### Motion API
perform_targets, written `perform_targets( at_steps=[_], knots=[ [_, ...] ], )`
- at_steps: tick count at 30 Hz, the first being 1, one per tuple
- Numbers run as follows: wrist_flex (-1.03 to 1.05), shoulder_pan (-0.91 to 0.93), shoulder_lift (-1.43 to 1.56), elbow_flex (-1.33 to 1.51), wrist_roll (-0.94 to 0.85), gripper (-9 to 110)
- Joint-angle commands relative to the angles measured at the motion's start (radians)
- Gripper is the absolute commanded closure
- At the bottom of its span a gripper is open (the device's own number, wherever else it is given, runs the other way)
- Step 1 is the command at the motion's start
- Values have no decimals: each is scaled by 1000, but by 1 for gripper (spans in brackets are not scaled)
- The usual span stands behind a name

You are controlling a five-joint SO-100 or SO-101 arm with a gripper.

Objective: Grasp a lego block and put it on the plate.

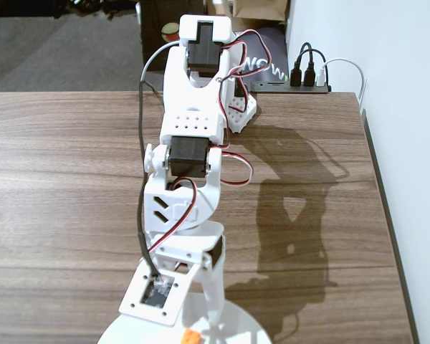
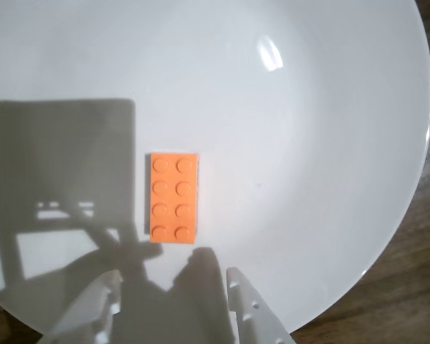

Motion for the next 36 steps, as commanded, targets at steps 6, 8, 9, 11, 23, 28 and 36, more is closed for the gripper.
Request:
perform_targets(
  at_steps=[6,8,9,11,23,28,36],
  knots=[
    [11,5,46,-41,9,80],
    [14,3,49,-40,11,80],
    [14,3,49,-40,11,80],
    [14,3,52,-35,11,80],
    [-12,-32,305,225,29,95],
    [-29,-49,469,419,81,101],
    [-112,-46,729,723,224,101]
  ],
)
